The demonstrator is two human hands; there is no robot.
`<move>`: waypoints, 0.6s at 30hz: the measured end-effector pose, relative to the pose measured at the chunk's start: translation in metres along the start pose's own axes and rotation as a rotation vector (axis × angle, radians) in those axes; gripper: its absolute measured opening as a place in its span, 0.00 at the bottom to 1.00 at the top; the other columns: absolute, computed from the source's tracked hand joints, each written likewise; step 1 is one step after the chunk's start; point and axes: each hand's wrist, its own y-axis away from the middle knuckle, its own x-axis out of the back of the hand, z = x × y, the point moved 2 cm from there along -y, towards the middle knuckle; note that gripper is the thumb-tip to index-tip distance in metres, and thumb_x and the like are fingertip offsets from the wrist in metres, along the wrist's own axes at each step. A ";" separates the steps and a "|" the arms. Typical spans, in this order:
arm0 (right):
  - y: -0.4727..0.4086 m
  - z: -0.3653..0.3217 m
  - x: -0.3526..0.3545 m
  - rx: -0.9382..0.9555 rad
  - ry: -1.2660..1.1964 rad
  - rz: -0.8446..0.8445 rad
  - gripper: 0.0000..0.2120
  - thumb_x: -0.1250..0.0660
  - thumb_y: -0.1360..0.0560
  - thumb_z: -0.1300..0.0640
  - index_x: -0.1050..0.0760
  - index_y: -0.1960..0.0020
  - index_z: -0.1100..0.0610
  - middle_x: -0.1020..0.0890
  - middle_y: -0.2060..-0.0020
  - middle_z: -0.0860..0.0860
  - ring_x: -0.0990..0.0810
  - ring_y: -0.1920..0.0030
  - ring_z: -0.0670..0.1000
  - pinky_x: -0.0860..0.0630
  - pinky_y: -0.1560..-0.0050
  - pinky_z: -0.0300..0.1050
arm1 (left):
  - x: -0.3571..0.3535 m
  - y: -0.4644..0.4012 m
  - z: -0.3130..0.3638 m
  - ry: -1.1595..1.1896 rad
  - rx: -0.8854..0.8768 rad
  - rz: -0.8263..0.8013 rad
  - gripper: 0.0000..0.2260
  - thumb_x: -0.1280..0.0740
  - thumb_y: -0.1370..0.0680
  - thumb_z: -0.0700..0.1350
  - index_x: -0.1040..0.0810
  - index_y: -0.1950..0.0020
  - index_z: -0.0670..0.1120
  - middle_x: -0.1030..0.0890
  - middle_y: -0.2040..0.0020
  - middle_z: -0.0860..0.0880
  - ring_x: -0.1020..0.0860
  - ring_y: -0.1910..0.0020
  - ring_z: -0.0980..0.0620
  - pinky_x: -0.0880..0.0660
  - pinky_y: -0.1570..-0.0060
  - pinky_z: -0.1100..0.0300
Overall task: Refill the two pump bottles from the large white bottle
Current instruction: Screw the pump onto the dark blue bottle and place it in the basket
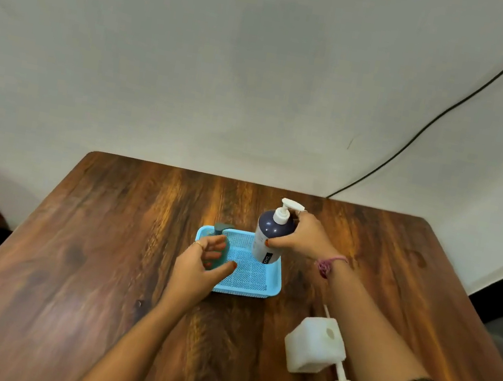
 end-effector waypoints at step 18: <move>-0.029 0.056 -0.063 -0.183 0.129 -0.146 0.42 0.22 0.39 0.61 0.37 0.28 0.57 0.26 0.36 0.53 0.27 0.37 0.53 0.27 0.39 0.44 | 0.025 -0.012 -0.054 0.031 0.102 -0.149 0.12 0.29 0.26 0.41 0.23 0.43 0.46 0.19 0.45 0.52 0.20 0.51 0.57 0.23 0.59 0.69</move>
